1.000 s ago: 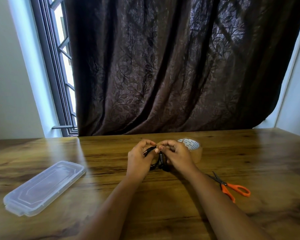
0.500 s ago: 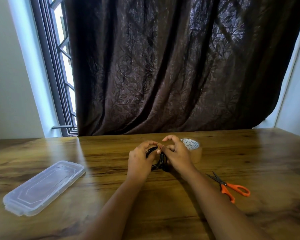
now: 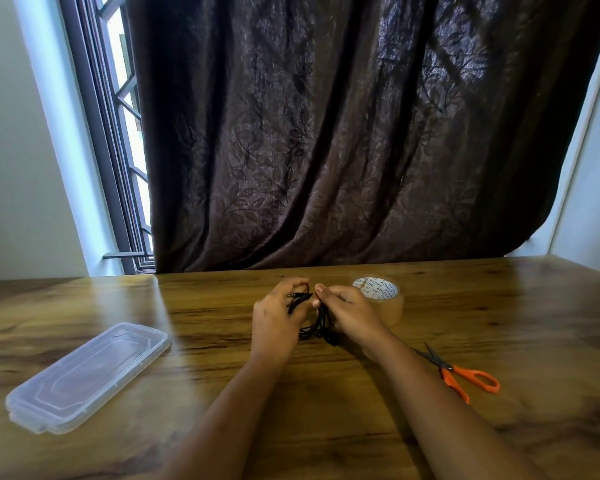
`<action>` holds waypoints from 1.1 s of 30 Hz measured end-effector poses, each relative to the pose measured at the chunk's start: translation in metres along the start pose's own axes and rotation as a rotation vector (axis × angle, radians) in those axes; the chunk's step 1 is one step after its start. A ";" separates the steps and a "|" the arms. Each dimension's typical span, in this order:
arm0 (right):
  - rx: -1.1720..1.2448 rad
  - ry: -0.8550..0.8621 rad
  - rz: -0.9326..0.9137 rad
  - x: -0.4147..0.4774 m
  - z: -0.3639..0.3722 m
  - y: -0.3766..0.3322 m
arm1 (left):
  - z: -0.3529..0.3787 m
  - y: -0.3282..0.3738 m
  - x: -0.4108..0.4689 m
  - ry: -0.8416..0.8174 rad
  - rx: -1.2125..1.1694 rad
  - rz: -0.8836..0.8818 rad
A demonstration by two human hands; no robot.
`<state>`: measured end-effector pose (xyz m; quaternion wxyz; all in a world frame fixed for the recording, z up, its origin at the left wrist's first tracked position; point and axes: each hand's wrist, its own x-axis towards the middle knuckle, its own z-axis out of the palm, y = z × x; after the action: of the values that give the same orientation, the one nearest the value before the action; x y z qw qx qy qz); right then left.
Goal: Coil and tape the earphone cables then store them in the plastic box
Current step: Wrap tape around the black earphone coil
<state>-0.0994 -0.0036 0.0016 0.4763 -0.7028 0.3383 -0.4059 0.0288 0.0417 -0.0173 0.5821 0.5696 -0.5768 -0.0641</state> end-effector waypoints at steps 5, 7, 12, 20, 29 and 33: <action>-0.021 -0.115 0.014 -0.003 -0.003 -0.004 | -0.001 0.001 -0.001 -0.006 0.025 0.036; -0.008 -0.132 0.015 -0.002 -0.005 -0.003 | -0.002 0.001 -0.001 -0.018 0.024 0.040; -0.019 -0.145 0.001 -0.001 -0.008 -0.001 | -0.002 -0.005 0.003 -0.048 -0.106 -0.078; -0.058 -0.088 -0.020 0.003 -0.008 0.003 | 0.001 -0.009 0.004 -0.133 -0.289 -0.250; 0.000 -0.002 0.022 0.005 -0.009 0.007 | 0.004 -0.005 0.005 -0.116 -0.496 -0.451; 0.014 -0.043 0.071 0.002 -0.008 0.006 | 0.003 -0.003 0.007 -0.062 -0.668 -0.524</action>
<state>-0.1058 -0.0104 -0.0015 0.5026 -0.6956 0.3497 -0.3758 0.0306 0.0336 -0.0161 0.6810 0.4748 -0.3772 -0.4105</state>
